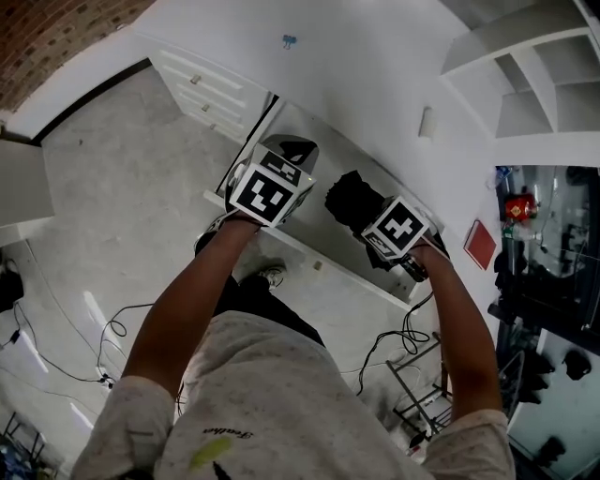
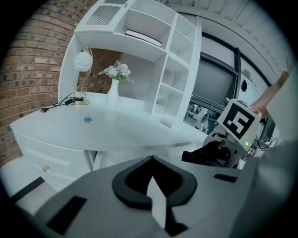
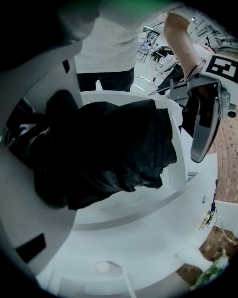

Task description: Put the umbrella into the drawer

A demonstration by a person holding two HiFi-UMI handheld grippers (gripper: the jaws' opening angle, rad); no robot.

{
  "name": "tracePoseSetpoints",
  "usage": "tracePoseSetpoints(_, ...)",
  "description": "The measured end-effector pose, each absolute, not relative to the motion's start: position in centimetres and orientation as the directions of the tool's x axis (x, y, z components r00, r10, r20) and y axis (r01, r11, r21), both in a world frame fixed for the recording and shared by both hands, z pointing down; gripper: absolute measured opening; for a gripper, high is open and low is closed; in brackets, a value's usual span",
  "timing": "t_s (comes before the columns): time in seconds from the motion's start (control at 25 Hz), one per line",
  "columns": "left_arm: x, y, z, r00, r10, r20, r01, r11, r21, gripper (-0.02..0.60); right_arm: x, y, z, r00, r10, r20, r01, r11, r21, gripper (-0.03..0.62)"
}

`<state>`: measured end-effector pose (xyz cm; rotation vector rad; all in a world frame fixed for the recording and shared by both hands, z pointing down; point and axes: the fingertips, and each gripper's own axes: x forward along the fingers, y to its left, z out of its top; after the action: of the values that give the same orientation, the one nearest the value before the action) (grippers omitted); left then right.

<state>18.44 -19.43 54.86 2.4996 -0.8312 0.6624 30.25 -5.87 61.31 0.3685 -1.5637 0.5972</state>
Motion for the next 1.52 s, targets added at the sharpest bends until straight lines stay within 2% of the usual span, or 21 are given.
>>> tracePoseSetpoints(0.84, 18.3, -18.4, 56.0, 0.652, -0.489, 0.579, -0.7, -0.682, 0.213, -0.003, 30.7, -6.3, 66.4, -0.126, 0.187, 0.974, -0.59, 0.776, -0.225, 0.25)
tracePoseSetpoints(1.52, 18.3, -17.2, 56.7, 0.614, -0.496, 0.614, -0.72, -0.67, 0.178, -0.003, 29.9, -6.4, 69.6, -0.152, 0.214, 0.965, -0.666, 0.699, -0.26, 0.25)
